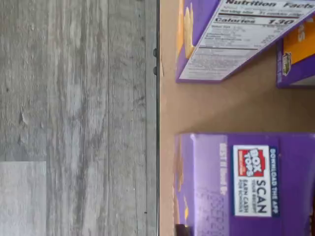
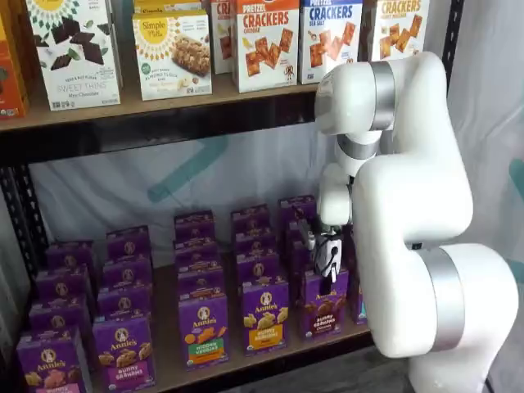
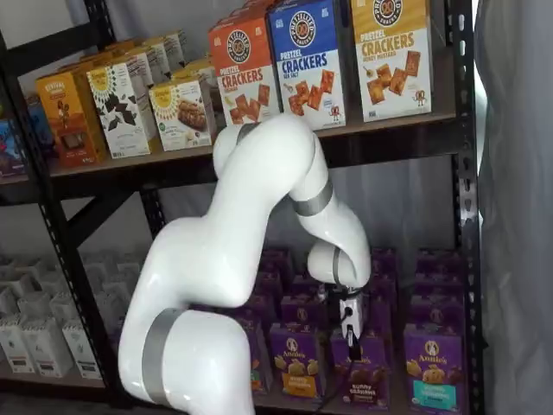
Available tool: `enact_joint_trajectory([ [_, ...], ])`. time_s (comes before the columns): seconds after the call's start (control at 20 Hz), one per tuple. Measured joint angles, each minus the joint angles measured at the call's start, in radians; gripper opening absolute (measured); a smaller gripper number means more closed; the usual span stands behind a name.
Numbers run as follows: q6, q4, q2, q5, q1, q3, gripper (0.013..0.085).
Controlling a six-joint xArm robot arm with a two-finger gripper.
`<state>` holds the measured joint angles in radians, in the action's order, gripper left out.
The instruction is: Pick up the purple box with a brown patch in the center, on the bottom shelf, the fifth box from the left
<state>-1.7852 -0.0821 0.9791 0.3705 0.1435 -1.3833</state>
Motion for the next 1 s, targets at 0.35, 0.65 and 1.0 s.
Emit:
enact_joint_trajectory([
  [0.35,-0.031,-0.042,-0.034,-0.009,-0.008,0.044,0.0330],
  [0.65,0.029,0.025,-0.108,0.000,-0.006,0.133,0.0330],
  [1.0,0.038,0.029,-0.266,0.012,-0.012,0.305,0.0330],
])
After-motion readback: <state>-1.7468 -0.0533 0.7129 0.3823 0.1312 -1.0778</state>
